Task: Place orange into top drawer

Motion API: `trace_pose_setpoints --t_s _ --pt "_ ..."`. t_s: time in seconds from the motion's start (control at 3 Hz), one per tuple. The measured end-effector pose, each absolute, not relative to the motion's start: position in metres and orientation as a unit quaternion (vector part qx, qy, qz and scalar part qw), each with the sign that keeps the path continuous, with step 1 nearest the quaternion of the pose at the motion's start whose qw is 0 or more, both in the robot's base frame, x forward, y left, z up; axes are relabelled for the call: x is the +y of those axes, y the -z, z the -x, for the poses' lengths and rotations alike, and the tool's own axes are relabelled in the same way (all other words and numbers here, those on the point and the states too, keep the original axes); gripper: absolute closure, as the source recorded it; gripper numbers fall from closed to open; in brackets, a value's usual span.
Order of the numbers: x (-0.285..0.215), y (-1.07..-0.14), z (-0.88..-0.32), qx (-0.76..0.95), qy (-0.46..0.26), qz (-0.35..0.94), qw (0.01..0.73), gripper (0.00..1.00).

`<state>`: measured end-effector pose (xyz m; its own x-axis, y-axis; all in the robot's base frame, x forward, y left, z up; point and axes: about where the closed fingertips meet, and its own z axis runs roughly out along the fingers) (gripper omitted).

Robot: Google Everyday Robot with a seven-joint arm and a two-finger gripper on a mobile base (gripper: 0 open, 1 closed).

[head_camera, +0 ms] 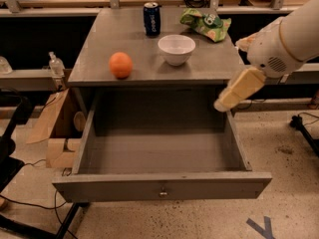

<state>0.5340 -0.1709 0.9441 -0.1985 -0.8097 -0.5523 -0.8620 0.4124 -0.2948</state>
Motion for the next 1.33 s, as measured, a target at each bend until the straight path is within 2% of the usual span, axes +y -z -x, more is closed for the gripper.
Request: trace_pose_setpoints --t_s 0.33,0.67,1.33 --pt "-0.118 -0.951 -0.582 0.757 -0.122 0.487 0.418 0.0" --pt "-0.073 -0.982 -0.621 0.737 -0.156 0.421 0.506 0.0" --pt "-0.071 -1.0 -0.633 0.727 -0.15 0.393 0.542 0.0"
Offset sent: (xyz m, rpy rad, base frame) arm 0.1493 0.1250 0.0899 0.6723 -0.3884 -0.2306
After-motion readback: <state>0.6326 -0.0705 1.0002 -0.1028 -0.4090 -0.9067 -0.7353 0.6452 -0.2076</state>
